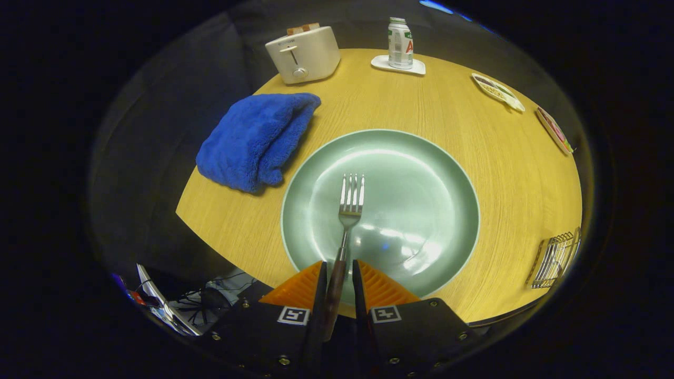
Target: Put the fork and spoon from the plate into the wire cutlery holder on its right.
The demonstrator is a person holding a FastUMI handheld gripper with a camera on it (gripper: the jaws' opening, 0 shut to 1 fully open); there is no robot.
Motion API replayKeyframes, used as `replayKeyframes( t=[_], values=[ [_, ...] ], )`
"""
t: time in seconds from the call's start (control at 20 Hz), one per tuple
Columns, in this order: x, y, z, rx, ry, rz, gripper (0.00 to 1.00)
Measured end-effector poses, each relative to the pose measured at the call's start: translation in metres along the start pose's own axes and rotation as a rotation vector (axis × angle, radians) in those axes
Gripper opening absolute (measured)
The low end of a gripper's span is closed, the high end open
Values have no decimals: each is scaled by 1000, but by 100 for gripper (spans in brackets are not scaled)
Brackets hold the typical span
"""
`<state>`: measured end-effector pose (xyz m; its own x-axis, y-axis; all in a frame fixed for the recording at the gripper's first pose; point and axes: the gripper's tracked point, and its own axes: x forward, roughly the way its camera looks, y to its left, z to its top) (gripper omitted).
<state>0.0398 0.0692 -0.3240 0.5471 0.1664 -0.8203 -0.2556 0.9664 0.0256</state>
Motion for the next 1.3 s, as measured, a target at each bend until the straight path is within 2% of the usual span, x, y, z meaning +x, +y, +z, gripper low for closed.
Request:
replayKeyframes(
  t=[0.2,0.25,0.3,0.45,0.6,1.0,1.3],
  values=[
    [12,3,-5,46,43,30,28],
    [28,4,-7,83,32,37,28],
    [10,4,-2,99,43,46,5],
    [13,9,2,162,27,93,5],
    [12,8,5,200,16,88,5],
    [-12,5,32,337,-87,159,5],
    [-45,-20,48,445,-200,152,5]
  ],
)
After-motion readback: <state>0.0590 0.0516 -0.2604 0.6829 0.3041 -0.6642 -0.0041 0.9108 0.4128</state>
